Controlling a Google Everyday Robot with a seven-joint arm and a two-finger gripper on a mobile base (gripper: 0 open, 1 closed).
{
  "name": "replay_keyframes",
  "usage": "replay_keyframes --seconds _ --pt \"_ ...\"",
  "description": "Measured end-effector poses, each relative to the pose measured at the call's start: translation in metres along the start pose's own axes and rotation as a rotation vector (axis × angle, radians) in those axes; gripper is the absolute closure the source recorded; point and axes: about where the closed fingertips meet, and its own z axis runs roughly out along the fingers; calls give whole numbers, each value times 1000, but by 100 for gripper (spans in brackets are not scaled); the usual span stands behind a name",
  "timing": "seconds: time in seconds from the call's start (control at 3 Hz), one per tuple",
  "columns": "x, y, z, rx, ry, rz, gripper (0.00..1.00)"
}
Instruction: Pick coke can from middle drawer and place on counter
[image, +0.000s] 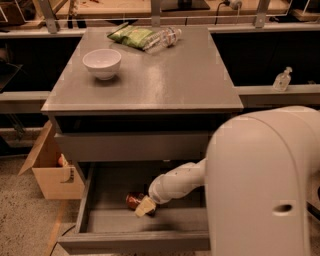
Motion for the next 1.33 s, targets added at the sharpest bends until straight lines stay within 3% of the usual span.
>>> replay_keyframes --seconds 1.33 --pt "4 24 63 -63 -19 50 0"
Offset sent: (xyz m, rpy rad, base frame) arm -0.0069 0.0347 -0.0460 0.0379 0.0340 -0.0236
